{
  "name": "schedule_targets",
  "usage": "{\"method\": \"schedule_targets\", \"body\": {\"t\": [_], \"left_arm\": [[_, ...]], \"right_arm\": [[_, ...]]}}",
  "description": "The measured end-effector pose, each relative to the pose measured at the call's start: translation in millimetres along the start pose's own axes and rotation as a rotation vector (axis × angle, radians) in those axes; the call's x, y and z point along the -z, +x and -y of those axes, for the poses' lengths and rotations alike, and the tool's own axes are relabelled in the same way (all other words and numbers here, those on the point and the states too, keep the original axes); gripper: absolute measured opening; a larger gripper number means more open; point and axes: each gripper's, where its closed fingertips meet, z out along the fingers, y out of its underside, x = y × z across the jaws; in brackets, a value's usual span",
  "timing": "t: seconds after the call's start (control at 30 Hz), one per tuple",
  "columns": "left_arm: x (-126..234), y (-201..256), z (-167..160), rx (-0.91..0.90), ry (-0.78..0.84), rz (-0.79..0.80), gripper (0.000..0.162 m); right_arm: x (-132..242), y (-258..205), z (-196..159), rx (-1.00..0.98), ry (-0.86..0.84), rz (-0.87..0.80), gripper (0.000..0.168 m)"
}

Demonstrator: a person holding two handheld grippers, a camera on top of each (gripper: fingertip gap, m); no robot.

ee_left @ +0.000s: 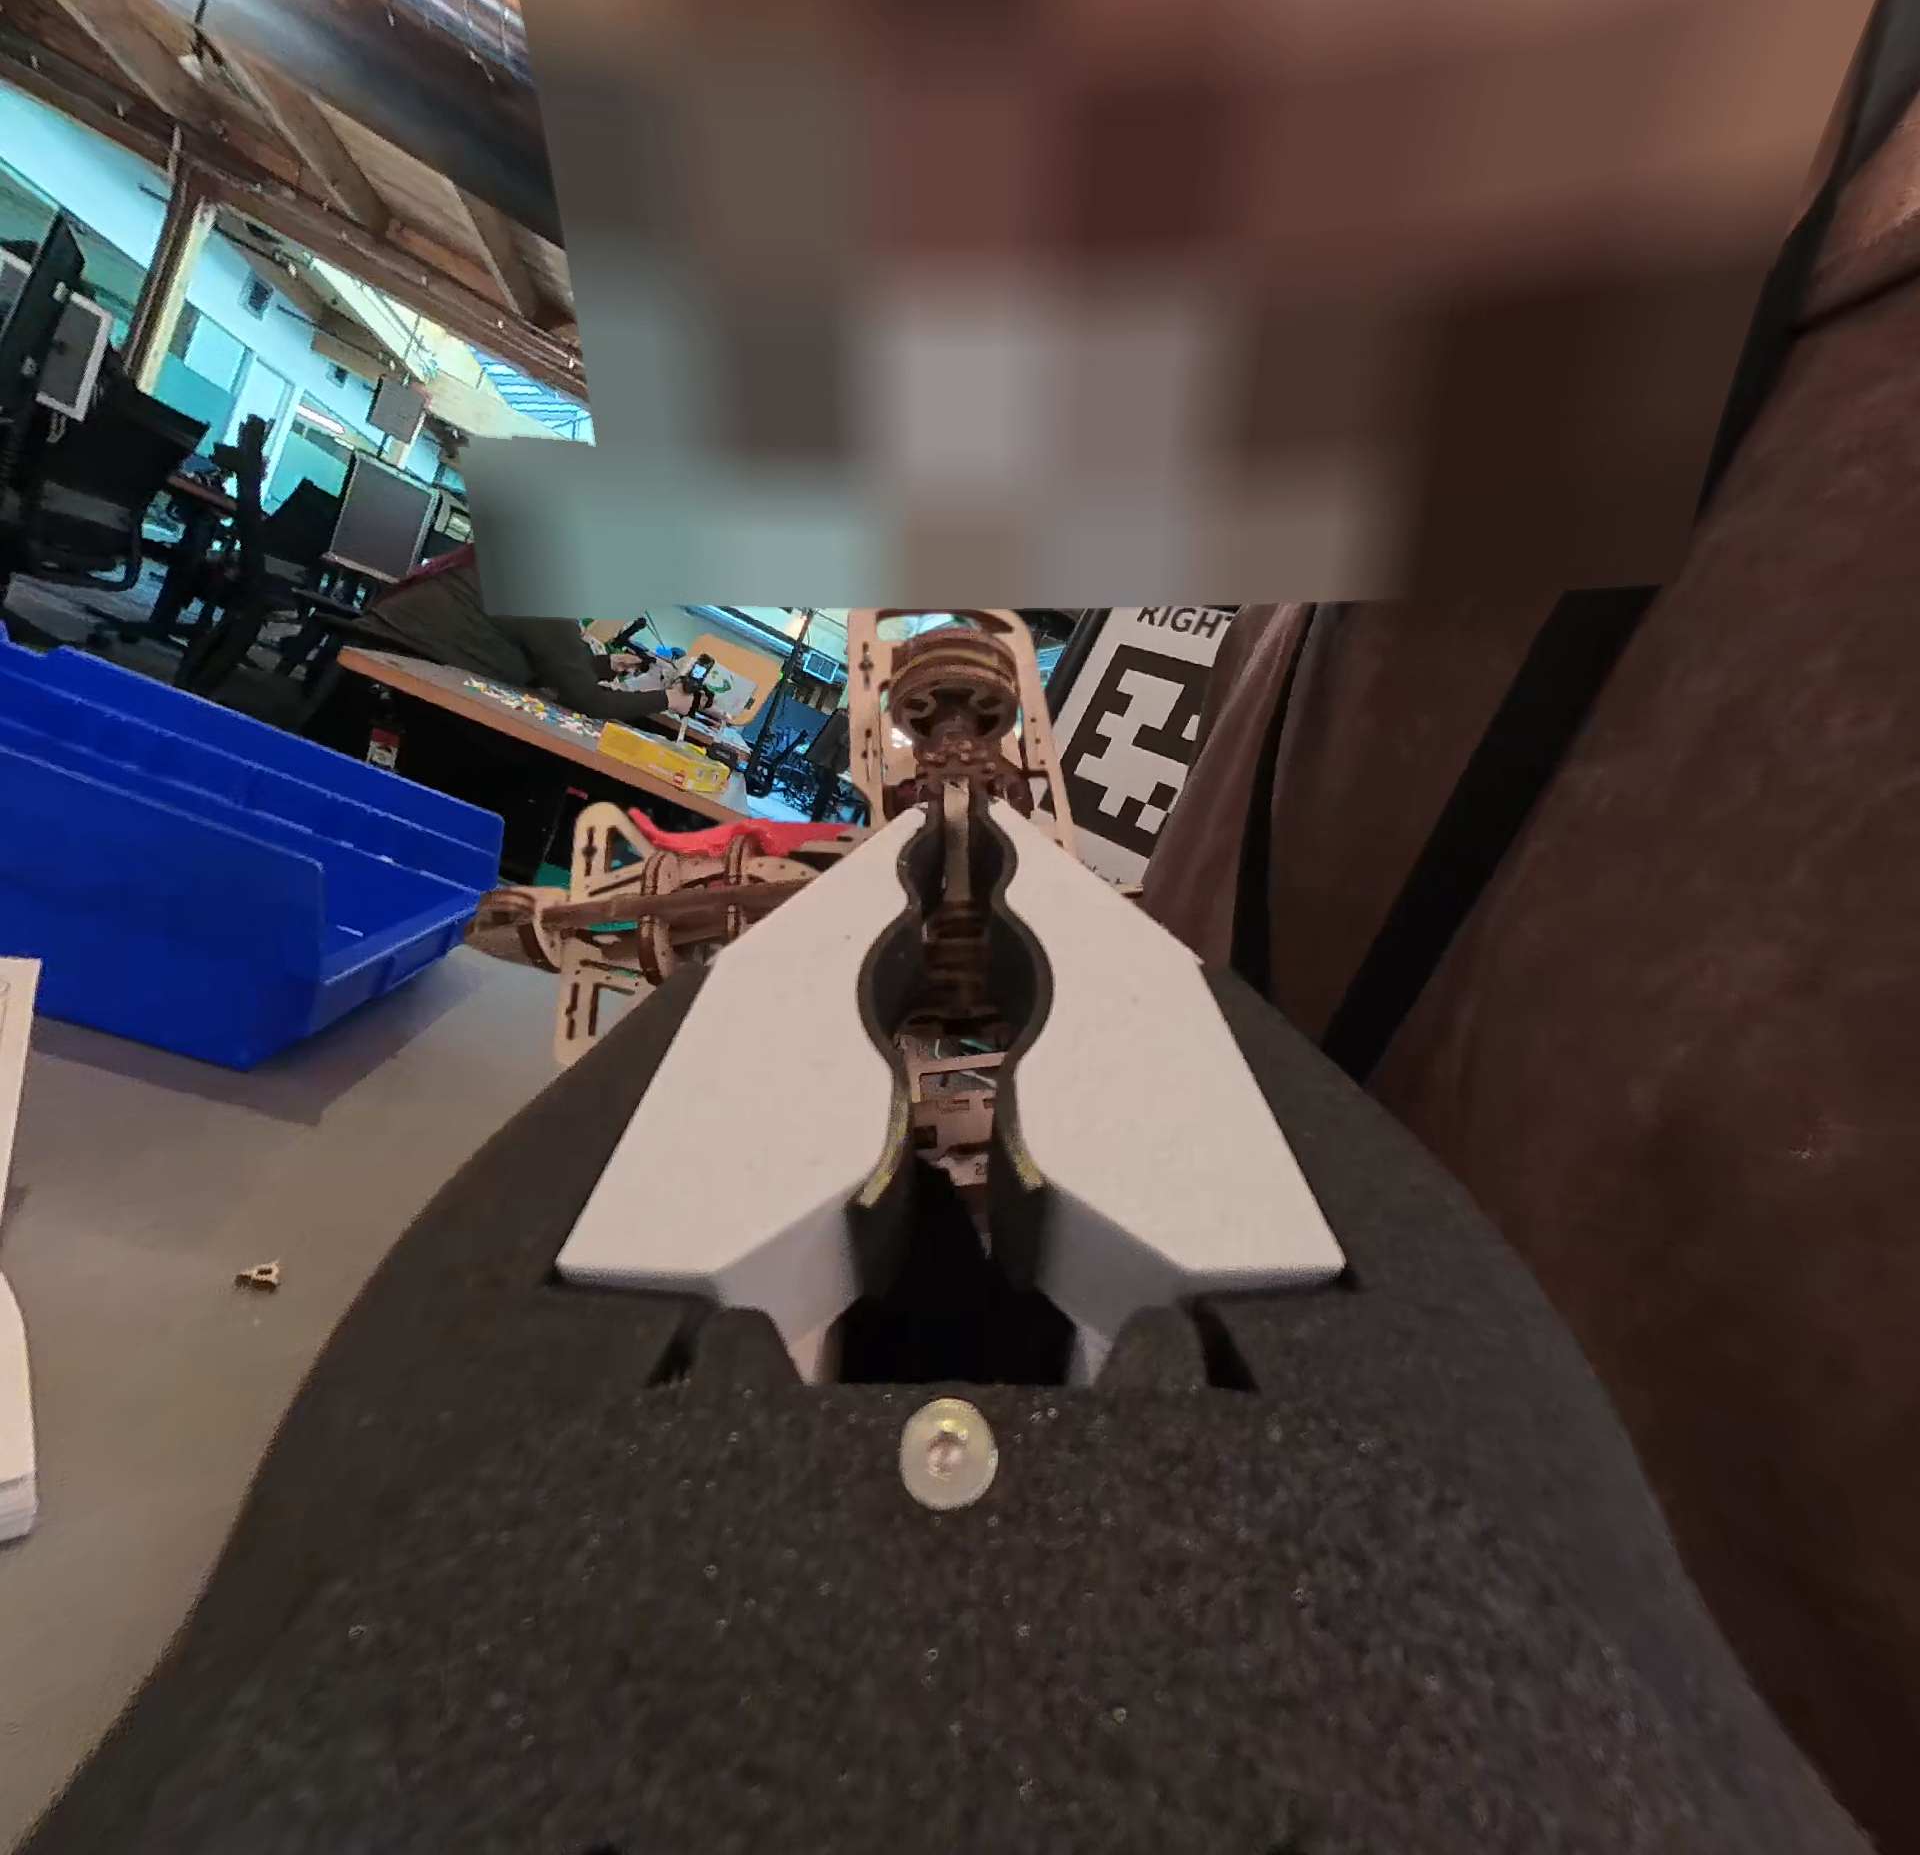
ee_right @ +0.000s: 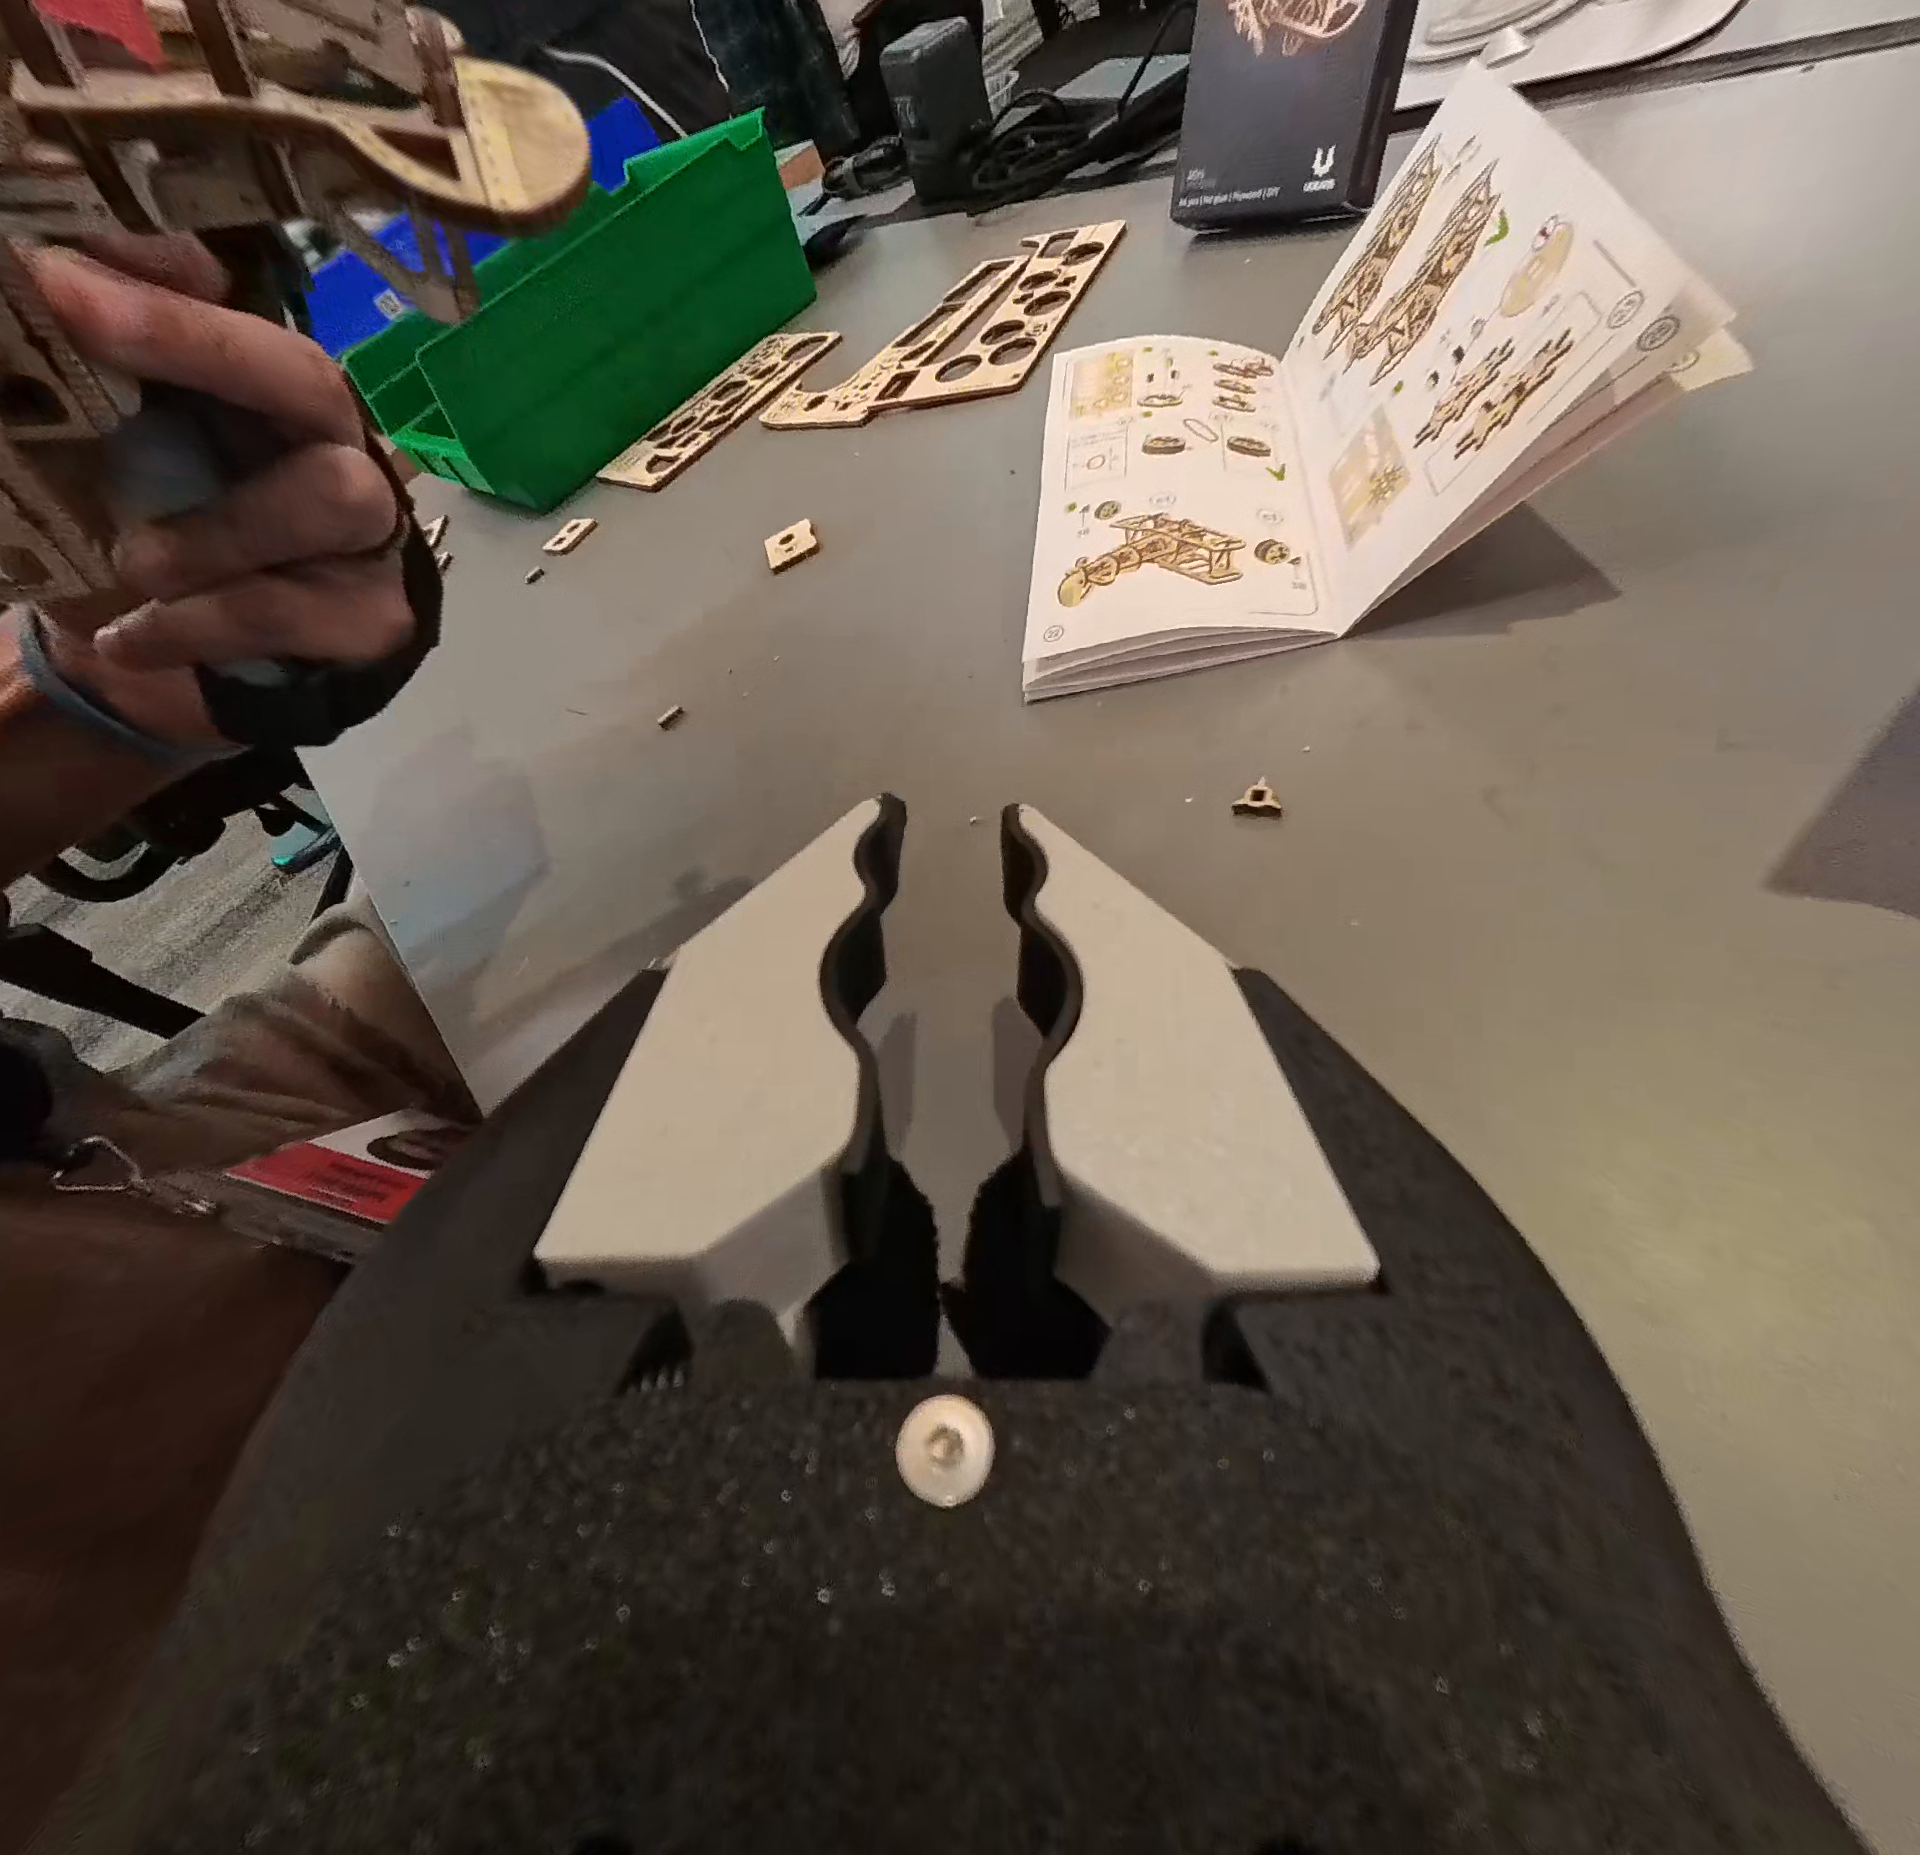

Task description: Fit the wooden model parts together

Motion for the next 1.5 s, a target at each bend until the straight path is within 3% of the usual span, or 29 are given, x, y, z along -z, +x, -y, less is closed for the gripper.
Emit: {"method": "schedule_targets", "body": {"t": [0.63,1.07,1.2,1.5], "left_arm": [[-9.0,4.4,-4.8,0.014,-0.023,-0.032,0.001],[48.0,-34.9,-6.5,-0.012,-0.041,0.282,0.001],[72.6,-31.3,-6.3,-0.016,0.004,0.373,0.001],[92.9,8.2,3.3,-0.100,0.025,0.460,0.001]], "right_arm": [[-1.1,-0.4,-5.2,0.032,-0.033,-0.016,0.018],[-6.6,3.0,-1.7,0.018,-0.025,-0.037,0.025],[-10.7,-9.2,1.9,0.009,0.003,0.006,0.034],[-12.1,-51.4,-5.2,0.159,-0.166,0.061,0.037]]}}
